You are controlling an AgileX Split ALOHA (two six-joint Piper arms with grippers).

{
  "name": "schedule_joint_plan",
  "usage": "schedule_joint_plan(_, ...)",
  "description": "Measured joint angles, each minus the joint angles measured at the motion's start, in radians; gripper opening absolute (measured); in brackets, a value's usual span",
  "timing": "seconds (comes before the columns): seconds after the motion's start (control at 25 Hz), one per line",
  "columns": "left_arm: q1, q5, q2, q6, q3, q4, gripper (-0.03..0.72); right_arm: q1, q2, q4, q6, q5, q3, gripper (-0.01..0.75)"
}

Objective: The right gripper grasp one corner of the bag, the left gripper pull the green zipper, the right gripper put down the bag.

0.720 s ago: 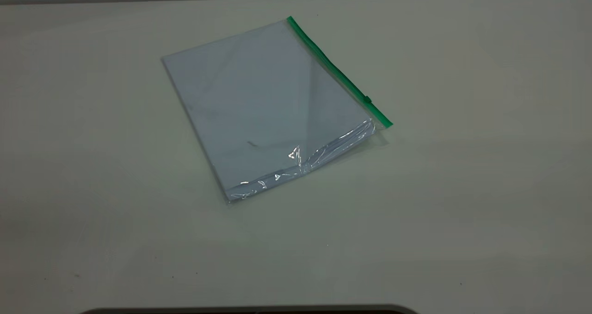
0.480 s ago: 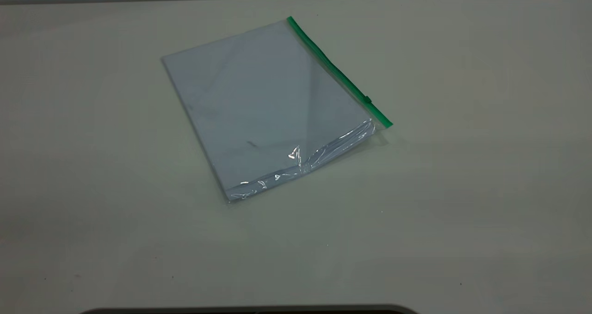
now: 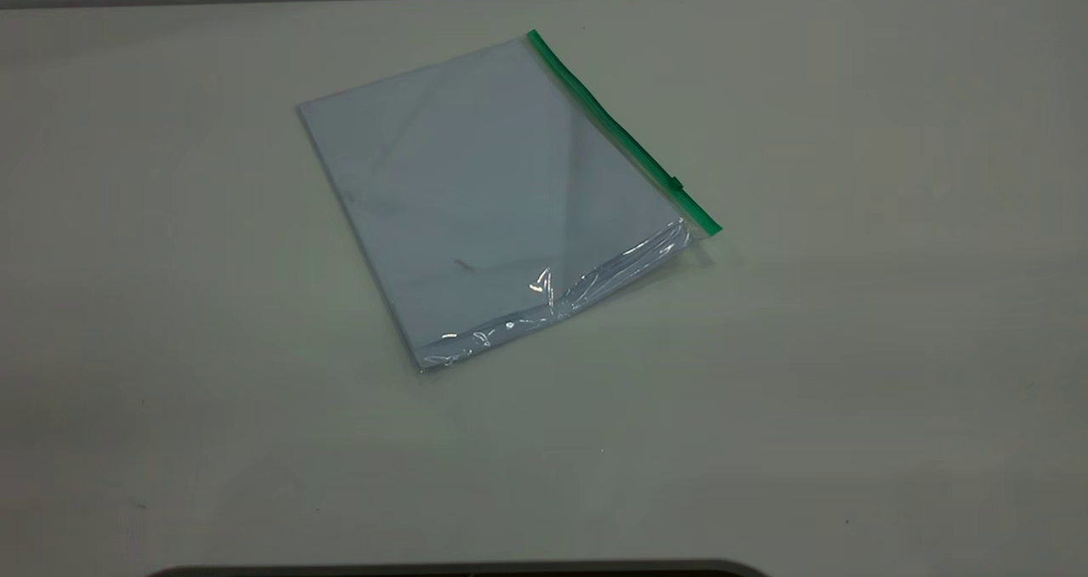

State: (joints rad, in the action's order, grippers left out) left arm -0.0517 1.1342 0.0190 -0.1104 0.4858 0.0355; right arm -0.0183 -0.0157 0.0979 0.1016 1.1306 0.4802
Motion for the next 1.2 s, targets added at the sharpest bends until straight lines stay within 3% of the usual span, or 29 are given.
schedule_joint_plan(1.2, 0.0, 0.0, 0.0, -0.002, 0.0, 0.0, 0.387, 0.0, 0.003, 0.025, 0.011, -0.005, 0.0, 0.481)
